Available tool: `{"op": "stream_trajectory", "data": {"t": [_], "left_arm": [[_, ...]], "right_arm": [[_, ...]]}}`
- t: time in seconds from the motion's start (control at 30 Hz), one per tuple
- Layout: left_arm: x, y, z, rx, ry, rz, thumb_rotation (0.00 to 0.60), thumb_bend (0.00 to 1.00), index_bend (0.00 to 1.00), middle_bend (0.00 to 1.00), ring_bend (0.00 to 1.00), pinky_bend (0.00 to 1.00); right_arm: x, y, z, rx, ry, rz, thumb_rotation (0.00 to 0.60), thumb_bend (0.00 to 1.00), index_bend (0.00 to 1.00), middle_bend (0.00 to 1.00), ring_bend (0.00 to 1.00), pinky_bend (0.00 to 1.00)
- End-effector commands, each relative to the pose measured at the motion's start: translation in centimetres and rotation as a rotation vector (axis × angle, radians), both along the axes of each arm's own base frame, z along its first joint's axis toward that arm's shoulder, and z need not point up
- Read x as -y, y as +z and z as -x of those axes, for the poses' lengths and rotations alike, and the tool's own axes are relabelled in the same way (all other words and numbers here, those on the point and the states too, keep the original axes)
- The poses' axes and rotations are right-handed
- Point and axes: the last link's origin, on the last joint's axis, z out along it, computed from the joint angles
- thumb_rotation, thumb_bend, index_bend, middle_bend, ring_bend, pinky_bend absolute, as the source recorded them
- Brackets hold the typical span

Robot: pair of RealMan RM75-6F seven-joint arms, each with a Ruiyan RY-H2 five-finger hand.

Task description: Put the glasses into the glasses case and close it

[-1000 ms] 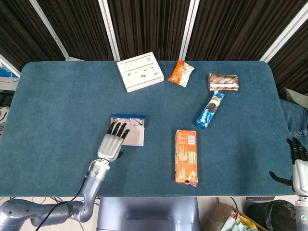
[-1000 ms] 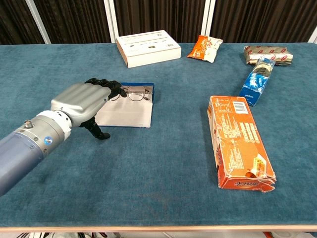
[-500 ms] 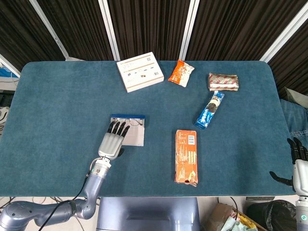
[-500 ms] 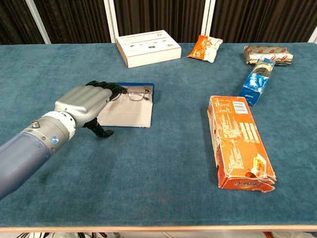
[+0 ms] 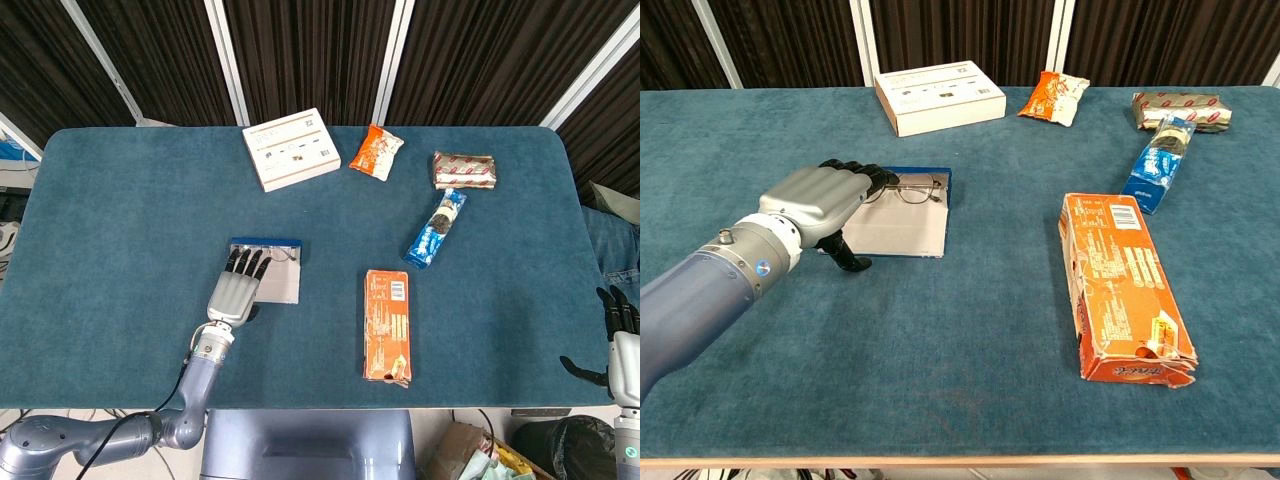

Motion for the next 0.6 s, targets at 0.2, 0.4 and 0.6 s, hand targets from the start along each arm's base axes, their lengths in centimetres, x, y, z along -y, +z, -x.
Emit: {"op": "stream_trajectory", "data": {"t": [0.2,0.4,0.6], "left_arm": [[-0.08,-0.31,0.01,-0.009,-0.002,-0.005,0.6,0.14,0.16,0.04,0.0,0.02],[-0.17,-0.53,-0.03,-0.014,-0.003,-0.01,0.6,0.14,0.21,0.04,0.0,0.02],[-0.14,-0.6,-0.1,-0.015,-0.007,-0.016,0.6,0.14,0.23,0.04,0.0,0.02]], "right_arm": [[-0.01,0.01,0.0,0.002,0.0,0.0,0.6,0.19,0.06,0.01,0.12,0.16],[0.01,0.02,0.02,0.003,-0.002,0.001,0.6,0.19,0.06,0.01,0.12,0.16],[0.02,0.02,0.01,0.003,-0.001,0.001,0.6,0.19,0.06,0.01,0.12,0.16]]}}
